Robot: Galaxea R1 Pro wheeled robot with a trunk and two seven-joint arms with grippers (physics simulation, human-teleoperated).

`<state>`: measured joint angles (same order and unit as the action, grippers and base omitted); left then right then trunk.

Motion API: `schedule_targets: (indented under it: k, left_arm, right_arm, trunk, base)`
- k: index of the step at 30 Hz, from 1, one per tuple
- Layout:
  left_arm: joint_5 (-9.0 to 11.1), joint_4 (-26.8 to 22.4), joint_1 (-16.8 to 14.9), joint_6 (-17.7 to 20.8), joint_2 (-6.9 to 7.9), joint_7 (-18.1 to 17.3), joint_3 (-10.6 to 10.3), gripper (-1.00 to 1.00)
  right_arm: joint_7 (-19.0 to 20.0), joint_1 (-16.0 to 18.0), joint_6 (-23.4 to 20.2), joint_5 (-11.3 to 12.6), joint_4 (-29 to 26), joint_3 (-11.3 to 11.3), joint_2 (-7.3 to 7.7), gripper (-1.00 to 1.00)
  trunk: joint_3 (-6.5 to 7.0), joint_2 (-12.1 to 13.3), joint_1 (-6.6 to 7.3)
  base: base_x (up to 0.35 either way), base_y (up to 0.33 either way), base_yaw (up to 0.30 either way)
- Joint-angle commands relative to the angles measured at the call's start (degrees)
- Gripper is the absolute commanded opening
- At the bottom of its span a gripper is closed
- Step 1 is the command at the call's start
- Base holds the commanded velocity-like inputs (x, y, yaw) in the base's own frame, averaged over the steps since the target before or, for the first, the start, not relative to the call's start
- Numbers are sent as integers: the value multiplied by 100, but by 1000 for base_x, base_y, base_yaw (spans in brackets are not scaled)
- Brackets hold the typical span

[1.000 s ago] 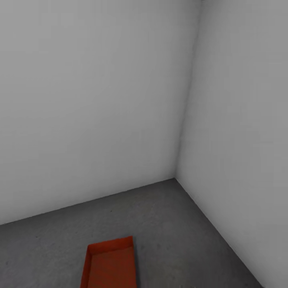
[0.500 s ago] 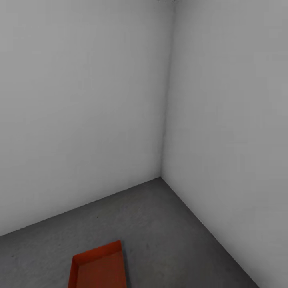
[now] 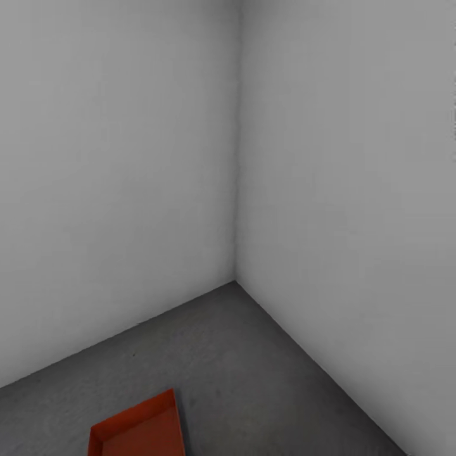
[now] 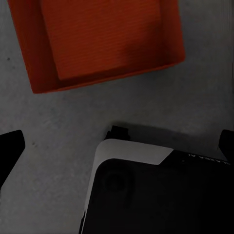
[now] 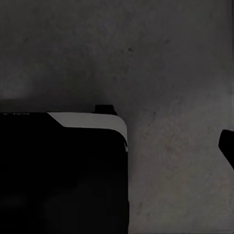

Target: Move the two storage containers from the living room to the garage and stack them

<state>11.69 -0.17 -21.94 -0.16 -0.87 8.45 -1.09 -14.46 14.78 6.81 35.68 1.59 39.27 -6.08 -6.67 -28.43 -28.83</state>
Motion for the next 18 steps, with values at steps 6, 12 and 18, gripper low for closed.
schedule_targets:
  k: [6,12,18]
  left_arm:
    - [37,-1,-3,-2,2,16,-14,100]
    - [36,-5,-3,-2,6,16,-14,100]
    - [35,-5,-3,-2,7,16,-14,100]
  right_arm:
    - [-4,7,53,45,17,45,14,100]
    - [3,7,49,16,17,45,8,100]
    - [5,7,48,-3,17,45,2,100]
  trunk:
    - [-8,-10,-2]
    - [-8,-10,-2]
    - [-8,-10,-2]
  base:
    - [0,0,-47]
    - [0,0,-237]
    - [0,0,-282]
